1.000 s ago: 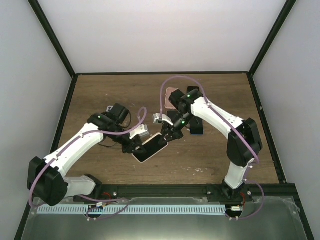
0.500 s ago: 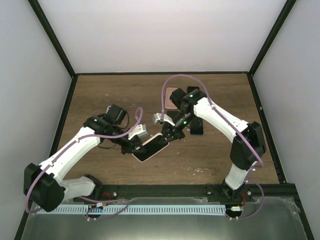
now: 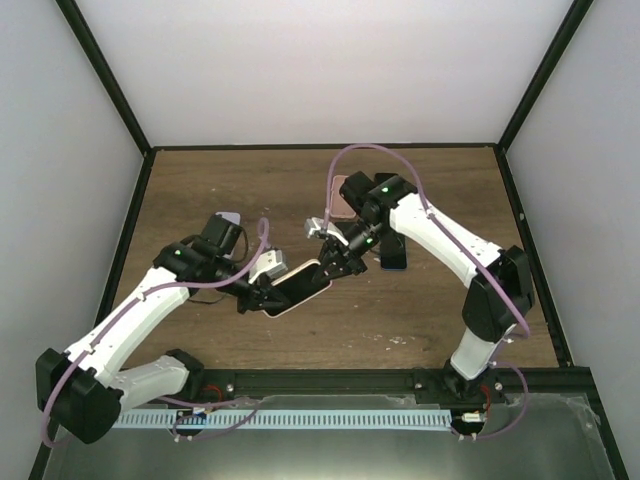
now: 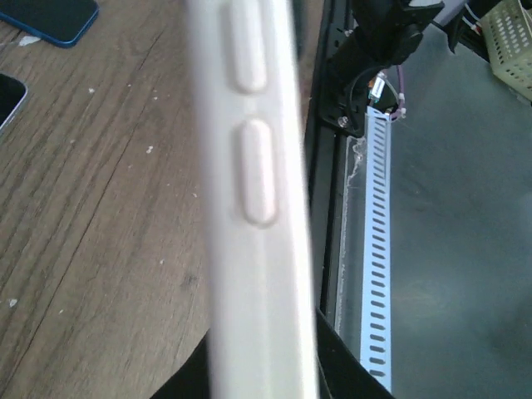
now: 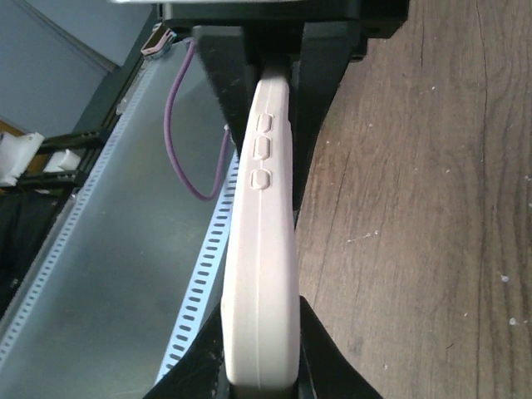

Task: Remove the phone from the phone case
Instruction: Adjust the phone.

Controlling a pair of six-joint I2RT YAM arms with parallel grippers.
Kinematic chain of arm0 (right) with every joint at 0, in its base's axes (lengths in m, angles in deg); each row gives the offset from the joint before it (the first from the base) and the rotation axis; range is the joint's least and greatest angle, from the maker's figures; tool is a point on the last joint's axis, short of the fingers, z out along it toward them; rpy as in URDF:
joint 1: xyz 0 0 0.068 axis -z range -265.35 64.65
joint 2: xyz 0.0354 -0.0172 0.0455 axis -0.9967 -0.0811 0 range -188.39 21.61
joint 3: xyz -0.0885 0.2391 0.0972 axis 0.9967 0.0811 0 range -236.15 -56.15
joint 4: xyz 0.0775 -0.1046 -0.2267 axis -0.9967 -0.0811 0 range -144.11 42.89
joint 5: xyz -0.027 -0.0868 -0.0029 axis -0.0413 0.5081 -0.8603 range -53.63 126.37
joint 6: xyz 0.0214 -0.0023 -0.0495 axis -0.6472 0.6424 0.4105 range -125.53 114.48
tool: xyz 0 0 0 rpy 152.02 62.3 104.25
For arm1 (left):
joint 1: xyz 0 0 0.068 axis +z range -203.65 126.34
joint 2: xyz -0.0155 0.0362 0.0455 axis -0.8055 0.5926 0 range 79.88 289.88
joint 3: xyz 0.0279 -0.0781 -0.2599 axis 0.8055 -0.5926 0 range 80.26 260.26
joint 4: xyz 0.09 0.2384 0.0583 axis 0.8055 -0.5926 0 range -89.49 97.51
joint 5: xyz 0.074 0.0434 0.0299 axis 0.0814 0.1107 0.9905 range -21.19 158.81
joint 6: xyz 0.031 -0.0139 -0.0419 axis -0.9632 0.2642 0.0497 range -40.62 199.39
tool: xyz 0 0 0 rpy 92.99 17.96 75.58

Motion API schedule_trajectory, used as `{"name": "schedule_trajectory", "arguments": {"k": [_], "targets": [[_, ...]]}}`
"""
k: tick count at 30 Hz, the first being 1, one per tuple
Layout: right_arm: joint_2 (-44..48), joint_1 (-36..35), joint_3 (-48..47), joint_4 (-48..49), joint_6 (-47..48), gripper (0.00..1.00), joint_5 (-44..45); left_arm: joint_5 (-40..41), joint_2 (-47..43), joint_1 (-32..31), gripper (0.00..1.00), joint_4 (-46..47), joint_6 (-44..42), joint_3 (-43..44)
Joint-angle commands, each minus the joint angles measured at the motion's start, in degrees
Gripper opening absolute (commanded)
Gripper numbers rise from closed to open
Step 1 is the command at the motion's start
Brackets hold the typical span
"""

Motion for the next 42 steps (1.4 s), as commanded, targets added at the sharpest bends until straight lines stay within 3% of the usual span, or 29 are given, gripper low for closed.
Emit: {"name": "schedule_trajectory", "arguments": {"k": [1,6,13,16,20,22,28,35,38,42], "targets": [[2.94,0.63,2.49,3.75,-2.76,0.01,-1.37,-6.94,-1.51,0.4,0.08,2.6,-3.79,-1.66],[5.36,0.75,5.55,4.85,-2.95,0.01,-0.37,-8.46,0.63,0.58,0.01,1.88,-6.27,-1.77],[5.7,1.19,3.98,4.29,-2.47,0.02,0.55,-9.64,0.63,0.58,0.0,4.54,-2.86,0.55],[6.69,2.19,3.79,4.78,-2.84,0.21,0.53,-9.54,0.23,0.67,0.0,4.29,-2.86,1.63],[8.68,6.13,4.36,5.25,-1.85,0.62,-0.19,-8.74,-0.72,0.62,0.0,4.42,-2.53,1.32],[9.35,8.77,4.43,5.03,-0.95,0.72,-1.29,-8.06,-1.17,0.66,0.0,5.02,-1.64,0.86],[11.12,14.57,5.11,6.61,-1.48,0.76,-7.89,-10.05,0.42,0.75,0.0,4.36,0.04,2.54],[15.31,15.35,11.82,19.74,-12.58,0.8,-13.05,-18.13,7.27,2.76,0.0,0.33,1.04,5.79],[14.8,15.39,10.73,23.15,-15.93,0.8,-14.11,-21.98,7.45,5.59,0.0,8.26,8.49,4.19],[14.19,15.33,10.93,32.59,-25.99,0.81,-17.44,-20.77,2.65,7.77,0.0,28.75,25.72,-0.68]]}}
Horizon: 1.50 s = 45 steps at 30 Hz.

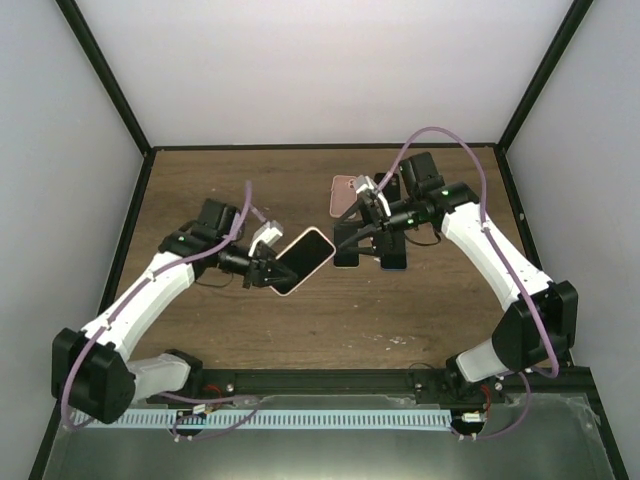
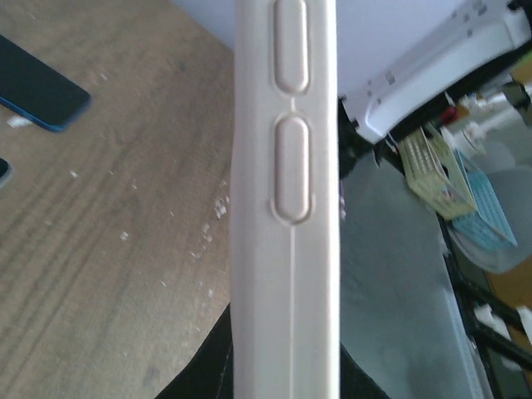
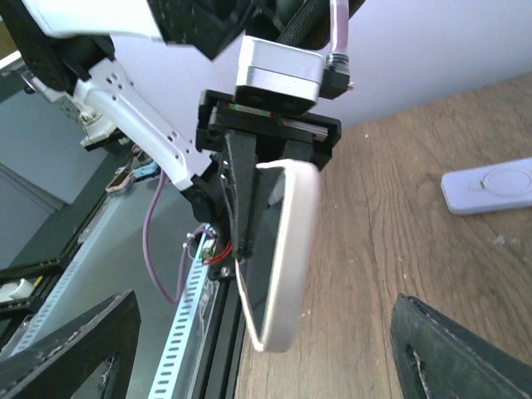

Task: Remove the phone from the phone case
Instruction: Adjust the phone.

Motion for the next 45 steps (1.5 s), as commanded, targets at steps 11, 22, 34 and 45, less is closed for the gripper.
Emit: {"name": "schedule_trajectory", "arguments": {"k": [11,22,34,45], "targets": [[-1.46,-0.03,1.34,42.98,-45.82,0.8,-5.07,0.43,-6.43,4.07,0.0,48.25,42.35,-6.43],[-4.53,-3.88,1.32,59.27,-65.01,0.72,-4.46,1.78,-5.0,4.21,0.0,71.67,59.3,-10.82],[-8.71,-5.18,1.66,72.84,-80.5,0.43,-2.51,2.57,-5.24,4.21,0.0,74.74,61.07,-13.3],[-9.88,-5.98,0.76,72.09,-80.06,0.24,-2.35,2.36,-4.72,3.76,0.0,74.48,60.64,-13.64]]}}
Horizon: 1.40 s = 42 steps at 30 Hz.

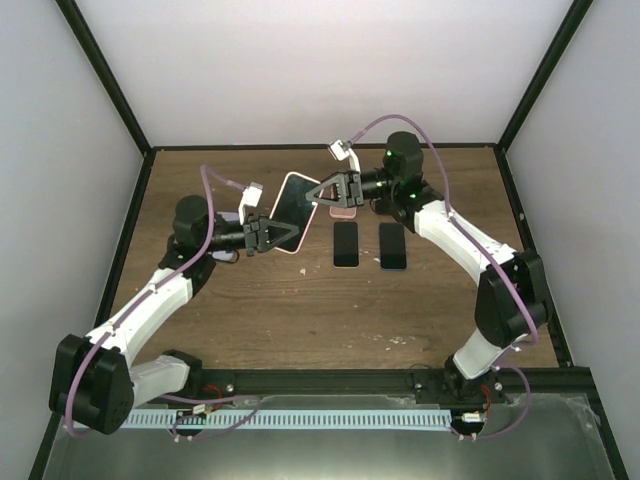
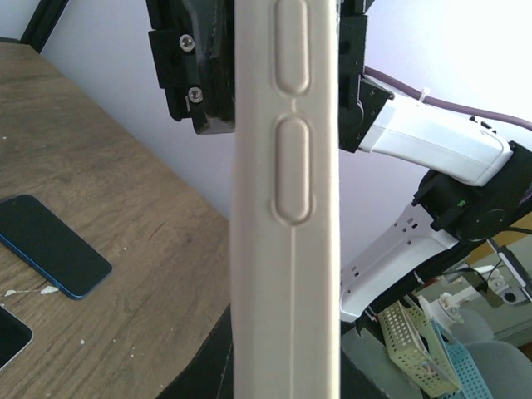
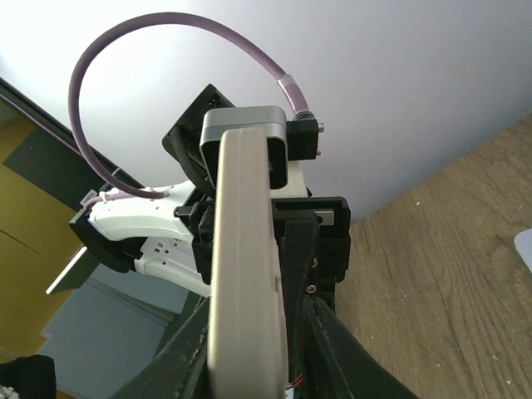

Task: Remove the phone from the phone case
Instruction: Adjust the phone, then remove the phone case from the phone.

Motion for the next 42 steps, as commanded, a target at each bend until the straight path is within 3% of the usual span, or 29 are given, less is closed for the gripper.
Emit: {"name": "schedule_trajectory", "arguments": {"k": [1,12,15,19,24,26,28,31,36,42], "targets": [[-0.9,-1.05,-1.78,0.47,-0.02,0.24,-0.02,-0.41,-0.14,-0.61,0.0,3.6,-0.77,0.25],[-1.38,-1.56,-2.78,-2.88,3.44,0.22,-1.53,-1.64,0.31,-2.17,0.0,1.24,-3.23,-0.27],[-1.17,-1.56,-2.8,-4.21,4.68,0.17,-1.93,-1.72,0.35,-2.35,0.0,-0.13,-4.14,-0.27],[-1.03,-1.54,-3.63,-7.0,7.17,0.01,-2.35,-0.41,0.42,-2.41,0.01,-3.73,-6.56,0.32],[0.19,-0.86,-4.53,-11.87,12.07,0.01,-2.66,-1.44,-0.16,-0.55,0.3,-17.85,-15.22,3.74],[0.88,0.02,-4.29,-12.01,12.15,0.01,-3.24,-2.31,-0.53,0.69,0.5,-25.82,-20.84,5.93],[1.57,1.03,-3.98,-12.13,12.35,0.01,-3.8,-3.85,-1.37,1.92,0.6,-34.53,-28.87,7.99],[2.97,2.68,-2.67,-11.89,12.67,0.01,-5.35,-5.66,-3.62,3.88,0.73,-39.6,-32.81,8.26],[5.87,3.8,-0.27,-13.06,14.22,0.01,-7.99,-5.7,-6.24,4.49,0.75,-42.42,-34.55,6.75],[8.37,3.8,0.51,-15.2,16.92,0.01,-9.0,-4.63,-6.86,4.5,0.67,-38.31,-31.05,4.87]]}}
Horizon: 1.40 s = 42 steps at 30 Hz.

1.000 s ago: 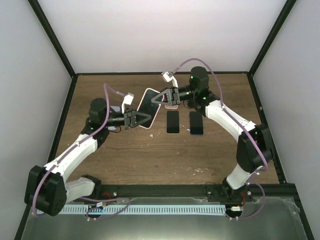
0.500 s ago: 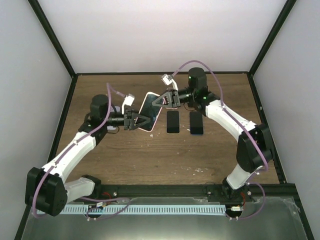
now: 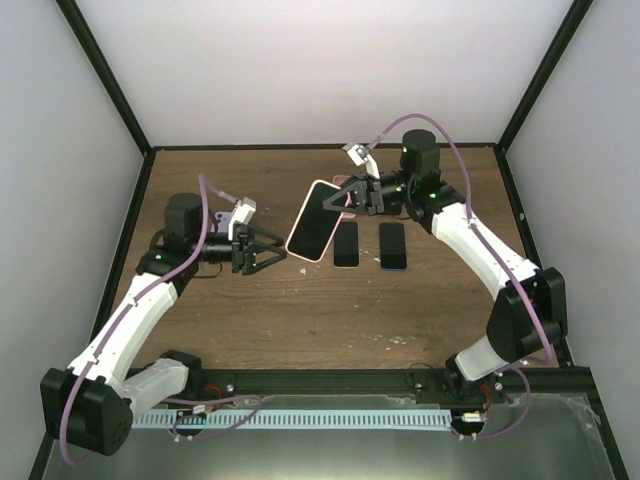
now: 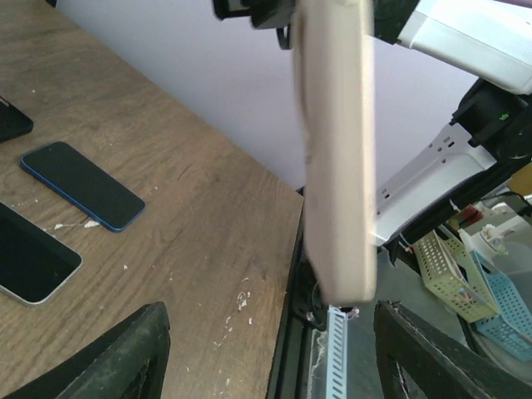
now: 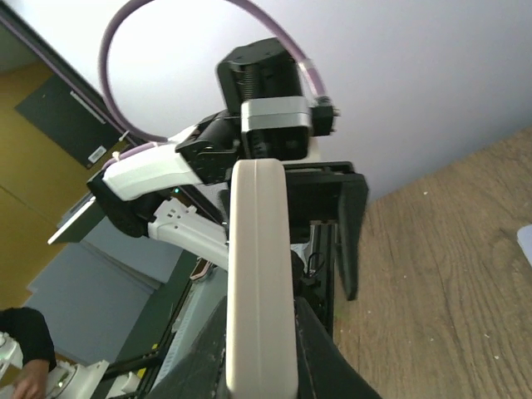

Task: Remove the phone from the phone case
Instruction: Remove the phone case from the phone.

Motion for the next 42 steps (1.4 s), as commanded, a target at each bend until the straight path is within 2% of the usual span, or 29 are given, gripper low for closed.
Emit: {"name": "schedule_trajectory", "arguments": {"k": [1,6,9,11,16,30,42], "targets": [[3.36,-0.13,-0.06,-1.06,2.3,0.01,-3.21,-0.08,-0.34,0.19,0.66,1.68,0.9,-1.79],[4.05,-0.11,0.57,-1.33,2.36,0.01,-2.86,0.68,-0.24,0.22,0.64,2.92,1.51,-2.01],[3.97,-0.11,0.95,-1.59,2.5,0.01,-2.01,-4.91,-1.36,0.17,0.65,6.54,2.43,-3.45],[3.96,-0.19,1.15,-2.28,2.99,0.01,-1.33,-6.64,-2.03,0.12,0.67,11.73,6.89,-5.34],[4.78,-0.13,2.38,-2.43,3.19,0.01,-0.72,-6.83,-1.65,0.02,0.66,15.11,9.08,-6.1],[5.28,-0.12,3.16,-2.01,3.11,0.01,-0.76,-1.8,1.18,-2.23,0.63,12.11,5.59,-4.97],[7.5,-0.2,5.07,0.93,1.05,0.01,-4.49,5.16,1.37,0.58,0.47,11.66,6.27,-6.73]]}}
